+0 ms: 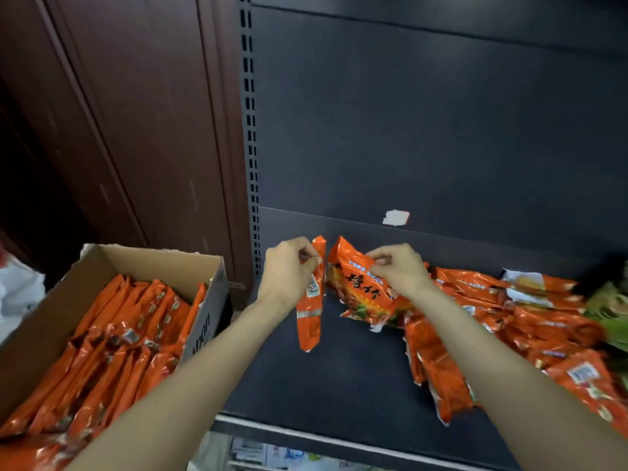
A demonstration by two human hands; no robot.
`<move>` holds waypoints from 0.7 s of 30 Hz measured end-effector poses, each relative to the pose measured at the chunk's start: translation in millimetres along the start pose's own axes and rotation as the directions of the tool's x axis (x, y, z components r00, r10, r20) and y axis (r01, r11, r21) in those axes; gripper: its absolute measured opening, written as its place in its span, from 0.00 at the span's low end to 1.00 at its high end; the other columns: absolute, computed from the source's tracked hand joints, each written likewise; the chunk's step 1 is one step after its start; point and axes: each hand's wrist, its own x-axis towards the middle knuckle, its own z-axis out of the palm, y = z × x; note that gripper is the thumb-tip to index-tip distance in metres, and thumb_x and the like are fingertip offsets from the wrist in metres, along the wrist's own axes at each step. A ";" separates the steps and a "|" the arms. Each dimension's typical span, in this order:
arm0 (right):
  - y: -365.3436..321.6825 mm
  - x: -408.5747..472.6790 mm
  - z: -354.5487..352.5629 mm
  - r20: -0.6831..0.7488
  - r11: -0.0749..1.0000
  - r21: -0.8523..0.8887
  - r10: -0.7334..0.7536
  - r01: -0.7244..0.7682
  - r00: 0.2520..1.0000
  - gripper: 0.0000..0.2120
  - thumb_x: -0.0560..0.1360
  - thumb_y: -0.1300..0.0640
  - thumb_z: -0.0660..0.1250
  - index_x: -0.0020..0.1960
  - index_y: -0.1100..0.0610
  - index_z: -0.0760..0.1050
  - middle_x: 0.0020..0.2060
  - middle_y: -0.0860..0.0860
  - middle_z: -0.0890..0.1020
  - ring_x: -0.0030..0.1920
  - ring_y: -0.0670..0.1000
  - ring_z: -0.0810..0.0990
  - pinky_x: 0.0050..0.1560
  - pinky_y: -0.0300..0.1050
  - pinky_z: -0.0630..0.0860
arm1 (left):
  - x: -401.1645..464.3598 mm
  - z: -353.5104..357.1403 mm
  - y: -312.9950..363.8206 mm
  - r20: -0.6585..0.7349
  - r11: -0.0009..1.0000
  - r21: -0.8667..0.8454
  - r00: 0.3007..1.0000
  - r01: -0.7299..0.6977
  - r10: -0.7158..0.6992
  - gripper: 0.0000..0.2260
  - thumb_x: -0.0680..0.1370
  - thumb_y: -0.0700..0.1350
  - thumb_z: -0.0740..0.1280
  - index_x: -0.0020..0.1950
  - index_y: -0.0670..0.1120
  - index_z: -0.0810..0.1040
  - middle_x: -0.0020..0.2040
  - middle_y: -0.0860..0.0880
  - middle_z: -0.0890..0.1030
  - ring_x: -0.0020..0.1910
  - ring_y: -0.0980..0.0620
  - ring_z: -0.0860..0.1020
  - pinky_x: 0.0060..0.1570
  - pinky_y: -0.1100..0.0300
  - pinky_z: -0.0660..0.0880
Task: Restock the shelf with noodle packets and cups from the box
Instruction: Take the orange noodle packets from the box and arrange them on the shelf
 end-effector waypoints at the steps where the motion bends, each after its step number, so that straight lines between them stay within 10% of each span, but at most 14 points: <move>1: 5.7 3.8 -1.6 0.020 0.999 -0.042 -0.026 0.027 0.999 0.13 0.72 0.67 0.68 0.55 0.59 0.81 0.49 0.54 0.83 0.50 0.49 0.80 0.51 0.38 0.73 | -0.6 3.7 1.2 -0.001 1.000 0.007 1.000 0.004 -0.004 0.07 0.75 0.39 0.70 0.38 0.47 0.79 0.35 0.55 0.79 0.36 0.61 0.77 0.35 0.76 0.69; 15: 64.0 10.9 9.2 -0.014 0.844 -0.536 -0.044 0.029 0.999 0.17 0.77 0.65 0.62 0.61 0.51 0.77 0.54 0.54 0.81 0.55 0.56 0.80 0.51 0.50 0.78 | 0.6 33.8 5.6 0.032 0.992 0.018 0.992 0.125 -0.126 0.08 0.74 0.37 0.68 0.35 0.46 0.75 0.40 0.50 0.80 0.39 0.58 0.78 0.32 0.74 0.72; 21: 38.2 -8.5 7.7 0.198 0.972 -0.075 -0.205 0.223 0.959 0.24 0.73 0.59 0.70 0.68 0.51 0.70 0.61 0.49 0.75 0.64 0.48 0.73 0.63 0.43 0.71 | 4.1 52.3 1.5 0.124 0.943 -0.159 0.953 0.293 -0.275 0.08 0.74 0.41 0.71 0.36 0.46 0.76 0.39 0.51 0.80 0.40 0.54 0.79 0.38 0.59 0.78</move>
